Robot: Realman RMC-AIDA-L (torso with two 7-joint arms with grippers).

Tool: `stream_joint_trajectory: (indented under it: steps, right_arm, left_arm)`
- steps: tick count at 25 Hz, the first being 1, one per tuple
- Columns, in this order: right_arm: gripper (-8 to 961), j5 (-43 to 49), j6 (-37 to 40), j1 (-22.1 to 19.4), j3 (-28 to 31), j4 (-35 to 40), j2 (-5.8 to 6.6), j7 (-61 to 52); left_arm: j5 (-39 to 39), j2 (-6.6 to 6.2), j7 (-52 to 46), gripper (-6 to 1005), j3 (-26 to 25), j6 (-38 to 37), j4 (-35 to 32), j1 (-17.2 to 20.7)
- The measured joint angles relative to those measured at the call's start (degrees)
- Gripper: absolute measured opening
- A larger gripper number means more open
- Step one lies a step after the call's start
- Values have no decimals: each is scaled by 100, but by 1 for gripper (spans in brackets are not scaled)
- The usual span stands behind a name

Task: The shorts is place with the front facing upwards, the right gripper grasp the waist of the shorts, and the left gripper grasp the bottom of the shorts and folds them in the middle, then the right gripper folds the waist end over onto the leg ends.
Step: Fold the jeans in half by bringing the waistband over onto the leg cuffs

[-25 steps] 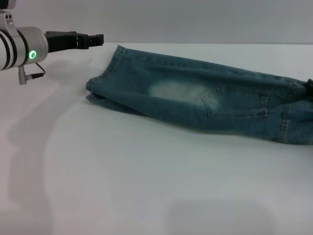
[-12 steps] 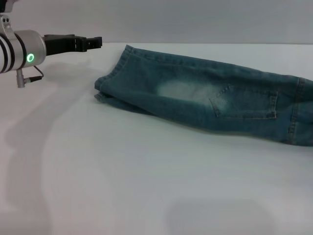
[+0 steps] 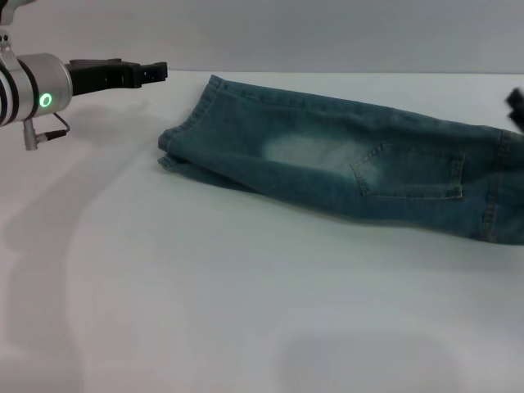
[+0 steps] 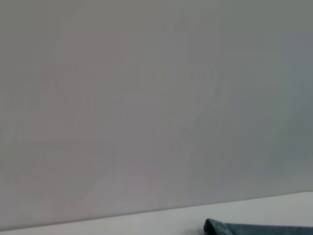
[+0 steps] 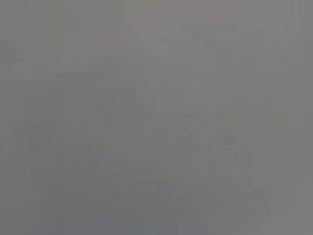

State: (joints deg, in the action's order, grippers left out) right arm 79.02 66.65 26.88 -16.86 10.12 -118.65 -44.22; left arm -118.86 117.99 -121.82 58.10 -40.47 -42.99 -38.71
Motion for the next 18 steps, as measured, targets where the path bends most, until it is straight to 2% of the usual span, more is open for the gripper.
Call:
stream_joint_trajectory:
  steps: [8,18]
  right_arm:
    - [675,0,-613,275,-904,-366,1,-158]
    - [675,-36,-1302,278,-958,-374,-7,-163]
  left_arm:
    - [327,-5,217,848,0,-25,32,22]
    - [348,1,222,848,0,-31,48,22]
